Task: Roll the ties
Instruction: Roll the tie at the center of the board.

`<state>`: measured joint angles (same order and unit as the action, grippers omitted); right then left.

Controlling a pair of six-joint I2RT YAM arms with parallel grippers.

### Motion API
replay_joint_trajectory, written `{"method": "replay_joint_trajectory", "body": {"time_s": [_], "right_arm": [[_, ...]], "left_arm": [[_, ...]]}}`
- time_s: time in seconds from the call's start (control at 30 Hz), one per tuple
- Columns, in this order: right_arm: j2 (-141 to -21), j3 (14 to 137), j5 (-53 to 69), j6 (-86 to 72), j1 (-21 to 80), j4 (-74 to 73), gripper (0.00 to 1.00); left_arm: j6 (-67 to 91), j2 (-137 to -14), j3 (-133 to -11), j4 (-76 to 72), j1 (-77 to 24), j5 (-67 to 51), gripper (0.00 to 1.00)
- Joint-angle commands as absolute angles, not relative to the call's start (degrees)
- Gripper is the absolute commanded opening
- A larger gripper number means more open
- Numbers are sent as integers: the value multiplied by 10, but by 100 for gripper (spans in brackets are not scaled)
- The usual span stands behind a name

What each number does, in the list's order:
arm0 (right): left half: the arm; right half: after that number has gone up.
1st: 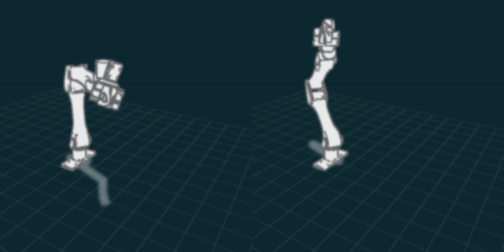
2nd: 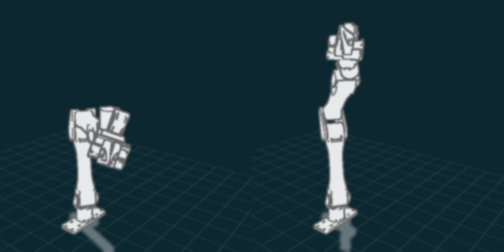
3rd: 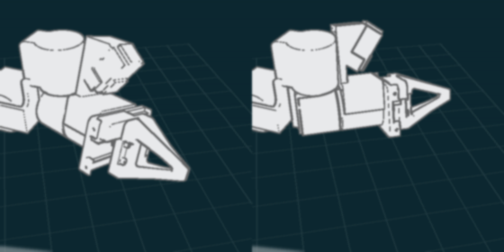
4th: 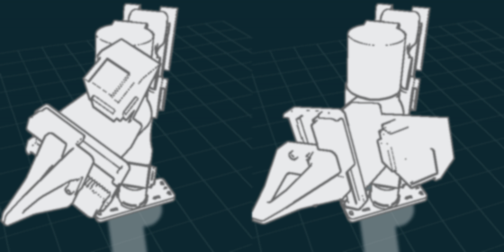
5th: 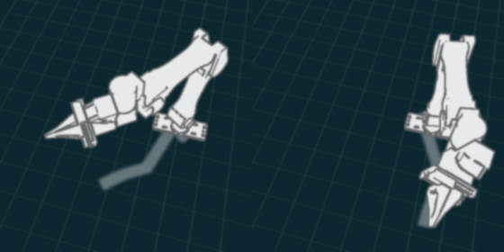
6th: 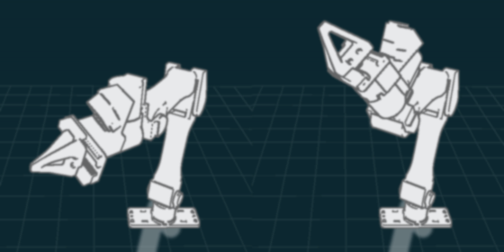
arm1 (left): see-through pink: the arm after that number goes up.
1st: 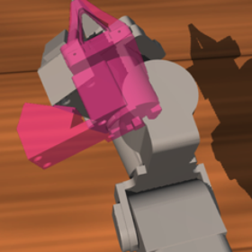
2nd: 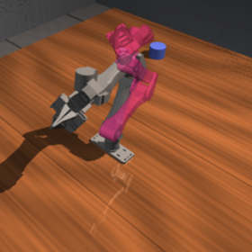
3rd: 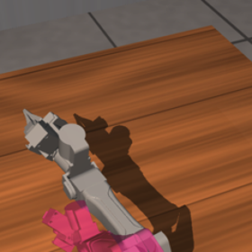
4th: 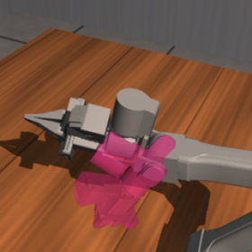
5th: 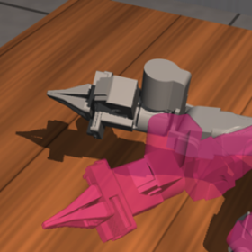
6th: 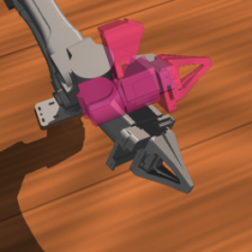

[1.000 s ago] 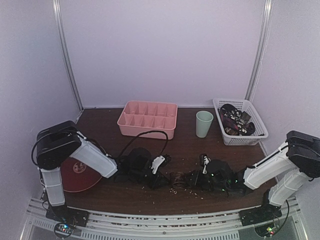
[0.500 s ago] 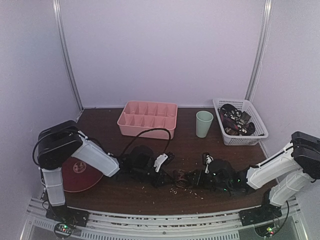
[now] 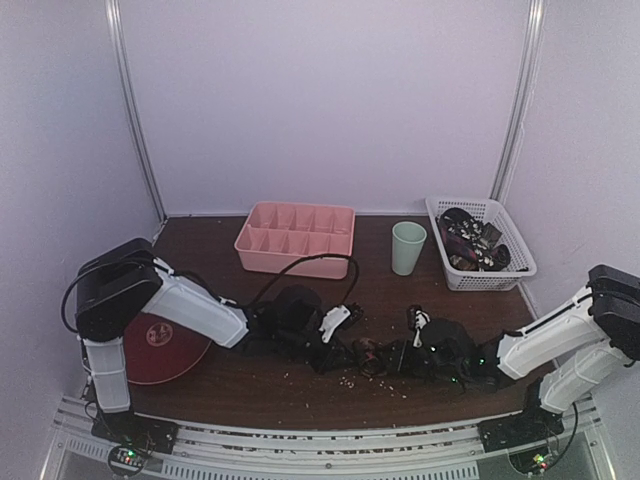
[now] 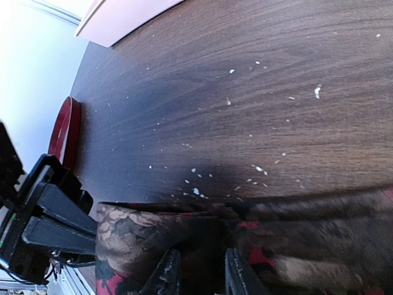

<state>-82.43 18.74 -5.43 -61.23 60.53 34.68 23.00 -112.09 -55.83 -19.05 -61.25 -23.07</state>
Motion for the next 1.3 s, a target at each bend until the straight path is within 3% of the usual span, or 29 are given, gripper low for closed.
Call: {"method": "replay_joint_trajectory", "body": {"time_s": [0.0, 0.8, 1.03, 1.27], "right_arm": [[-811, 170, -44, -606, 608, 355, 27], [-765, 181, -96, -546, 585, 278, 27], [-815, 199, -4, -534, 585, 345, 26], [-854, 226, 32, -564, 594, 366, 26]], "left_arm": [[193, -1133, -606, -189, -632, -228, 2], [183, -1155, -670, -106, -642, -180, 20], [187, -1140, -677, -80, -642, -141, 19], [199, -1109, -650, -54, -640, -92, 9]]}}
